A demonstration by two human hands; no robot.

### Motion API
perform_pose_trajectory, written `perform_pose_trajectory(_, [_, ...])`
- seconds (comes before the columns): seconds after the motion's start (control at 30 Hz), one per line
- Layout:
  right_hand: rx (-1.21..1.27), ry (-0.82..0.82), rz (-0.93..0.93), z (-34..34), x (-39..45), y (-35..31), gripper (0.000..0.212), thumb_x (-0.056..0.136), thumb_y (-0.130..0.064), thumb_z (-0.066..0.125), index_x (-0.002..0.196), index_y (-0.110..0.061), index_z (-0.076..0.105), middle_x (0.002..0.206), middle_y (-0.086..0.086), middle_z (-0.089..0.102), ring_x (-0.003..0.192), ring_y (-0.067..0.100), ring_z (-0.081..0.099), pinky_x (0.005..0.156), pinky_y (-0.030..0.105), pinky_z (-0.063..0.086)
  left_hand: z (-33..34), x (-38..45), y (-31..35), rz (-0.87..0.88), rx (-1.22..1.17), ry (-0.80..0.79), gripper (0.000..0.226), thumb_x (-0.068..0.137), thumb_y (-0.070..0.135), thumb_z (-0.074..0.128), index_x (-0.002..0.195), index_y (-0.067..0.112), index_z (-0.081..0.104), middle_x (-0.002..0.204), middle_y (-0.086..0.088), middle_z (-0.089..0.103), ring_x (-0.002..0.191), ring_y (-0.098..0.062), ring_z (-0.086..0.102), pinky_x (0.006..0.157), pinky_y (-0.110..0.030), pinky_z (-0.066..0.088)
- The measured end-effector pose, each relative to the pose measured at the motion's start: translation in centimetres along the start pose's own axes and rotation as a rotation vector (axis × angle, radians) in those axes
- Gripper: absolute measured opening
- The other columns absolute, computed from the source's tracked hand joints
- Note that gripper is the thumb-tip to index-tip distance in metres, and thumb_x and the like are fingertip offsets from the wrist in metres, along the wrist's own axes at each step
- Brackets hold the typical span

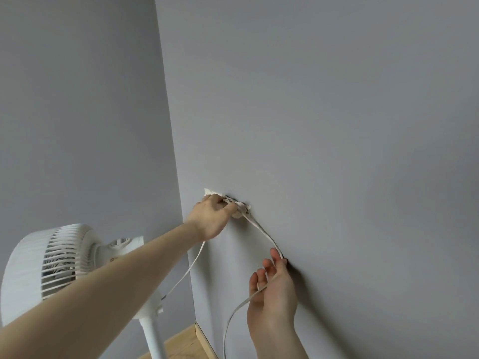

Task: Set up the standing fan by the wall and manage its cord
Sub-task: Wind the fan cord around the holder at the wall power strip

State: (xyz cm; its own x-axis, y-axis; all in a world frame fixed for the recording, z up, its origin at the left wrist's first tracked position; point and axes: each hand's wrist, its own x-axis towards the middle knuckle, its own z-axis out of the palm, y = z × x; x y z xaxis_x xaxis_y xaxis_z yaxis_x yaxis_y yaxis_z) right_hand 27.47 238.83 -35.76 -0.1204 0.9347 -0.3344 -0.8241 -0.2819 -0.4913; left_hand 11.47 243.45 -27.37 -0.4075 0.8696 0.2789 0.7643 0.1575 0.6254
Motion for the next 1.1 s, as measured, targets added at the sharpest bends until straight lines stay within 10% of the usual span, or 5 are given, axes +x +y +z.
perform_pose_trajectory(0.33, [-0.402, 0.033, -0.255, -1.5, 0.5, 1.6, 0.014, 0.097, -0.020, 0.061, 0.091, -0.016, 0.073, 0.081, 0.003, 0.071, 0.080, 0.020, 0.063, 0.073, 0.028, 0.046, 0.8, -0.7, 3.4, -0.191, -0.017, 0.140, 0.065, 0.062, 0.058, 0.051, 0.112, 0.017, 0.056, 0.116, 0.000, 0.057, 0.113, -0.029, 0.055, 0.098, -0.045, 0.048])
perform_pose_trajectory(0.5, [-0.458, 0.034, -0.242, -2.4, 2.0, 3.6, 0.023, 0.101, -0.016, 0.053, 0.091, -0.021, 0.073, 0.087, 0.003, 0.073, 0.082, 0.020, 0.066, 0.078, 0.032, 0.048, 0.6, -0.5, 2.0, -0.147, -0.286, 0.117, 0.049, 0.065, 0.047, 0.064, 0.103, 0.016, 0.065, 0.088, 0.007, 0.075, 0.095, -0.016, 0.067, 0.065, -0.027, 0.046])
perform_pose_trajectory(0.7, [-0.537, 0.047, -0.223, -2.7, 4.8, 7.1, 0.030, 0.093, -0.026, 0.054, 0.082, -0.041, 0.079, 0.093, -0.001, 0.068, 0.091, 0.021, 0.064, 0.094, 0.053, 0.055, 0.5, -1.1, -0.3, -0.018, -0.412, 0.167, 0.035, 0.090, 0.033, 0.065, 0.124, 0.025, 0.060, 0.122, 0.007, 0.061, 0.119, -0.011, 0.054, 0.084, -0.024, 0.042])
perform_pose_trajectory(0.93, [-0.552, 0.114, -0.209, -1.2, 5.2, 8.4, 0.026, 0.095, -0.019, 0.059, 0.080, -0.035, 0.073, 0.097, -0.016, 0.071, 0.100, 0.019, 0.067, 0.096, 0.038, 0.052, 0.9, -0.9, -4.3, -0.016, -0.476, 0.258, 0.029, 0.095, 0.024, 0.054, 0.124, 0.022, 0.057, 0.128, 0.004, 0.058, 0.113, -0.015, 0.058, 0.084, -0.026, 0.044])
perform_pose_trajectory(1.1, [-0.644, 0.025, -0.223, 0.2, 6.0, 9.6, 0.027, 0.091, -0.014, 0.058, 0.107, -0.027, 0.076, 0.110, -0.009, 0.073, 0.108, 0.017, 0.065, 0.100, 0.040, 0.051, 1.4, 0.2, -8.0, -0.215, -0.438, 0.022, 0.033, 0.087, 0.031, 0.048, 0.108, 0.023, 0.072, 0.115, 0.001, 0.068, 0.106, -0.019, 0.061, 0.085, -0.028, 0.048])
